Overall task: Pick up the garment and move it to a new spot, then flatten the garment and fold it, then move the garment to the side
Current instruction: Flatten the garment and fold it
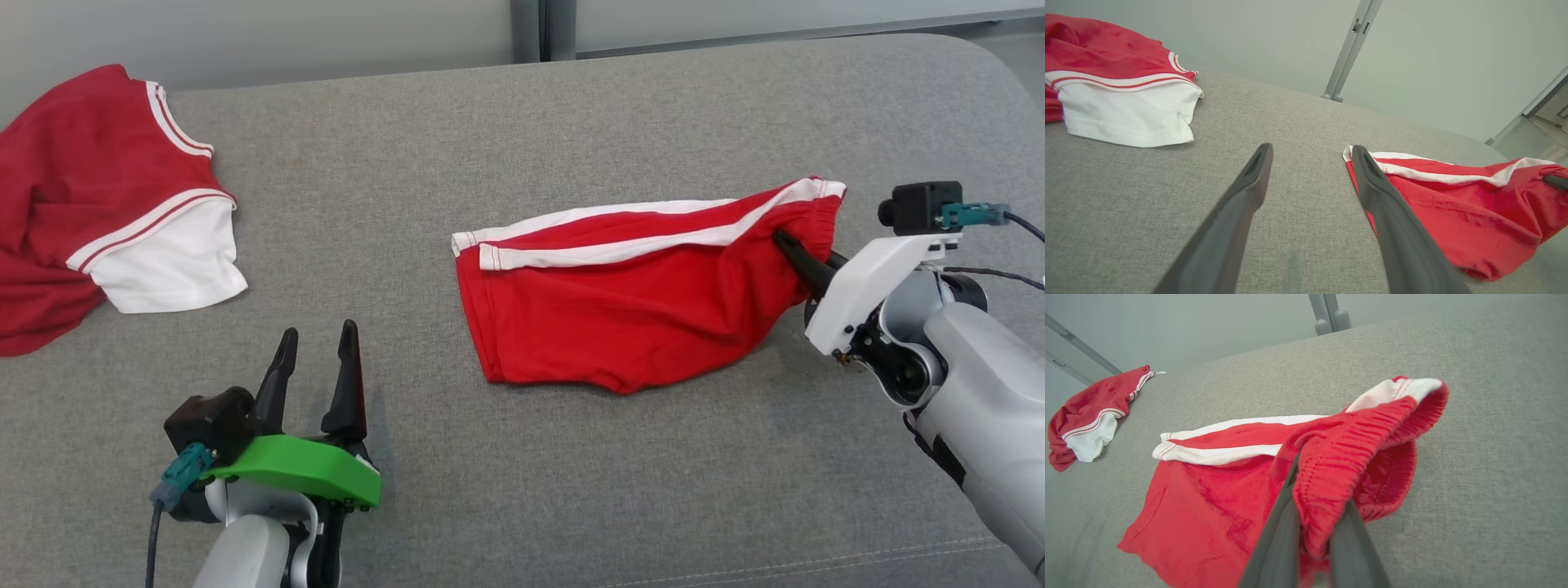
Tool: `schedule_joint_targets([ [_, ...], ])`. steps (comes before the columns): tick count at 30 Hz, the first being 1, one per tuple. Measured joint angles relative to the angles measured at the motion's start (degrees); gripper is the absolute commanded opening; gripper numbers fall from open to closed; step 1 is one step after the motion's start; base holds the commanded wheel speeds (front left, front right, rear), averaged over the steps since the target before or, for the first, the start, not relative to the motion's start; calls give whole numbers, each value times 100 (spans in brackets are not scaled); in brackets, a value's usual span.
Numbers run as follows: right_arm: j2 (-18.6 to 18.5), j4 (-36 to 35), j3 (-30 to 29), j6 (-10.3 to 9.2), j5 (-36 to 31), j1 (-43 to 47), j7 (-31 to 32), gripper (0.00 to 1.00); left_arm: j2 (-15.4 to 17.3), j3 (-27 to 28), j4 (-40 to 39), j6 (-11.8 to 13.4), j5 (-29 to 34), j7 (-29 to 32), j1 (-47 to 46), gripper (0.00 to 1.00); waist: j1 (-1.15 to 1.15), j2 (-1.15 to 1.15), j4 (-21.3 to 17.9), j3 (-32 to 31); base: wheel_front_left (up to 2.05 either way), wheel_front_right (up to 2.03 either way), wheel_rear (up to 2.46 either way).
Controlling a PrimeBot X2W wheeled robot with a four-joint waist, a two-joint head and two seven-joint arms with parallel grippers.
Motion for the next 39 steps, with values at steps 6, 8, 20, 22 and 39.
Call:
schedule_joint_targets([
  [6, -3, -530, 597, 0, -205, -214, 169, 0, 2, -129, -82, 0, -56, 0, 2, 100, 0, 0, 59, -71, 0, 0, 0],
  [8, 3, -689, 802, 0, -253, -276, 247, 0, 3, -152, -91, 0, -65, 0, 4, 100, 0, 0, 92, -104, 0, 0, 0],
  [20, 105, -943, 1671, 0, -372, -716, 929, 0, 7, -388, -158, 0, -374, 0, 54, 100, 0, 0, 417, -265, 0, 0, 0],
  [22, 109, -894, 1748, 0, -375, -783, 1057, 0, 10, -458, -180, 1, -415, 0, 56, 100, 0, 0, 500, -275, 0, 0, 0],
  [39, 376, -267, 2380, 0, -513, -1071, 1815, 0, 46, -1124, -302, 19, -720, 0, 59, 100, 0, 0, 1411, -377, 0, 0, 0],
])
